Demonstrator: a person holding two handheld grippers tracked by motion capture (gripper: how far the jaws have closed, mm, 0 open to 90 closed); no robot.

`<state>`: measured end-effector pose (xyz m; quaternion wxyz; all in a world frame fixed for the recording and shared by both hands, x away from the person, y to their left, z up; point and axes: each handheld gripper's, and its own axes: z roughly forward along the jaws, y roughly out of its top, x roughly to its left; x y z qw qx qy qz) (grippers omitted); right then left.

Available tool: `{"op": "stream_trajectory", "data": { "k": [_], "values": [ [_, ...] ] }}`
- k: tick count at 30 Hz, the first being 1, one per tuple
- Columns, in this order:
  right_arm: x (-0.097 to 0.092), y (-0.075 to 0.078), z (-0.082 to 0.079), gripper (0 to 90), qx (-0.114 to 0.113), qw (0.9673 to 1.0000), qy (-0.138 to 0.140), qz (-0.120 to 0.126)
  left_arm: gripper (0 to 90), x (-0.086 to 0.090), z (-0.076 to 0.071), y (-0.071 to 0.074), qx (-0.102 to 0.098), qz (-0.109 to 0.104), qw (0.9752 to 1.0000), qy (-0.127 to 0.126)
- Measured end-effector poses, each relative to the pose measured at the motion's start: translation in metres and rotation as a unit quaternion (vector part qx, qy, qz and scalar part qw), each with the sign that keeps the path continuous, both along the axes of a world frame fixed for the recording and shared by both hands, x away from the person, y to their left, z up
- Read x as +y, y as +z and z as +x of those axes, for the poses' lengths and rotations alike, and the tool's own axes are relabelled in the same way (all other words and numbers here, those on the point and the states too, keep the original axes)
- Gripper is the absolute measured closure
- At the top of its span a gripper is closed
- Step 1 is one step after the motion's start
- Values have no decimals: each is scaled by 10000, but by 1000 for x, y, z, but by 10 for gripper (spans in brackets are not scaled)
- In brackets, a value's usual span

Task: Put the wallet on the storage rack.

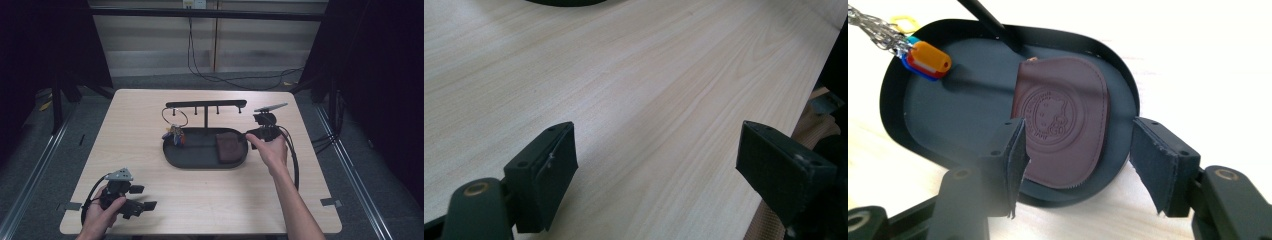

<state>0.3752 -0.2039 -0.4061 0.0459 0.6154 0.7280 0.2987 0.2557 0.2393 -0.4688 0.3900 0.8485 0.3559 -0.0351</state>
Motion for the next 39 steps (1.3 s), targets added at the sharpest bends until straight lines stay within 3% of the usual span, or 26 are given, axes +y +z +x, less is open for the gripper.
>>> {"op": "stream_trajectory", "data": {
  "k": [10, 16, 23, 39],
  "values": [
    [-13, -11, -23, 379, -259, 9993, -35, 275, 164, 1, 0, 0, -44, -8, 10000, 55],
    [-19, -18, -42, 359, -411, 9989, -8, 208, 165, 3, 1, 1, -49, -16, 10000, 79],
    [-33, -22, -67, 327, -669, 9971, -73, 366, 164, 2, 1, 1, -56, -12, 9999, 123],
    [-40, -42, -119, 209, -792, 9965, 42, 280, 165, 2, 1, 1, -63, -4, 9999, 146]
  ]
}}
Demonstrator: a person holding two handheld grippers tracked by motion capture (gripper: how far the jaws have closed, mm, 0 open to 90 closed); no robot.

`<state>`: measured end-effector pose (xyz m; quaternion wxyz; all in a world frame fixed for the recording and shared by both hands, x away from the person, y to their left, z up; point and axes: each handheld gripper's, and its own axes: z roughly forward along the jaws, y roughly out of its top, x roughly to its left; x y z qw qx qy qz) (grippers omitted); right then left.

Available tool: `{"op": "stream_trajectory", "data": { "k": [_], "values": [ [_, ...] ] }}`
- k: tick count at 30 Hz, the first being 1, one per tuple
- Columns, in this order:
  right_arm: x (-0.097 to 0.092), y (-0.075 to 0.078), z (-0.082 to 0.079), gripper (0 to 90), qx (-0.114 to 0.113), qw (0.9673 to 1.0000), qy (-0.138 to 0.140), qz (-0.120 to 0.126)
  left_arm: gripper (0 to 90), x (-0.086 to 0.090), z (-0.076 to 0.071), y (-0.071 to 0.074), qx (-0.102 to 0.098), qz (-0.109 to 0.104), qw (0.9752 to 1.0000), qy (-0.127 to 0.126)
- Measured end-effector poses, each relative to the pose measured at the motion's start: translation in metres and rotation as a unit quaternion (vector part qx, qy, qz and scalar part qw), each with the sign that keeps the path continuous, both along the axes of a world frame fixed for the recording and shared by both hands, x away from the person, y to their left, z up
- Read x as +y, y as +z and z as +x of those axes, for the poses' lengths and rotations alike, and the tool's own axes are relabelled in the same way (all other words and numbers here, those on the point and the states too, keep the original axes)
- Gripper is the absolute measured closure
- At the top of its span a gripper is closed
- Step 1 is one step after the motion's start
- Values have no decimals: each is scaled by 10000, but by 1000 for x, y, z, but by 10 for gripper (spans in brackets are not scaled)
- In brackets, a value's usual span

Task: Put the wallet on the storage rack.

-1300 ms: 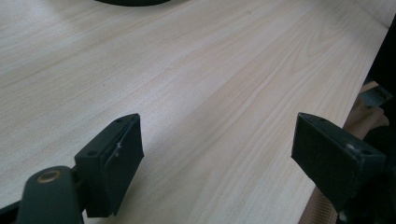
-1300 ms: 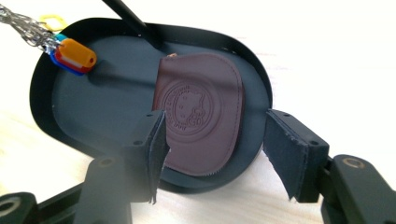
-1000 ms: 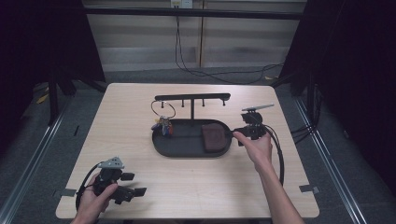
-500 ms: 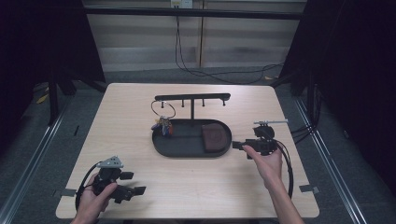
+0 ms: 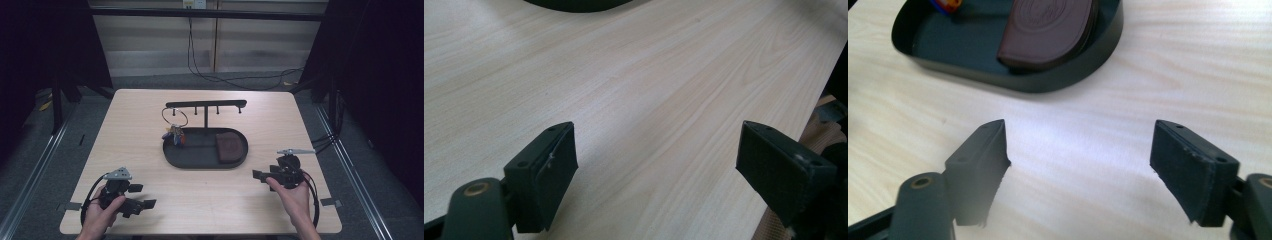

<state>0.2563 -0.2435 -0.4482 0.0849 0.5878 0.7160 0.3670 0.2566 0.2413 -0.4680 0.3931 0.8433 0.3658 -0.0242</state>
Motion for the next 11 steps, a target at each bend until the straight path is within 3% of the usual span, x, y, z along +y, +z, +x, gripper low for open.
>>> {"op": "stream_trajectory", "data": {
  "k": [4, 9, 11],
  "values": [
    [-2, -8, -16, 183, -21, 9999, 8, -120, 164, 1, 0, 1, -36, -35, 10000, 27],
    [-12, -15, -28, 146, -103, 9998, -145, 39, 164, 1, -1, 1, -49, -21, 10000, 23],
    [-17, -17, -33, 146, -157, 9995, -251, -73, 164, 1, -1, 2, -37, -78, 9999, 63]
  ]
}}
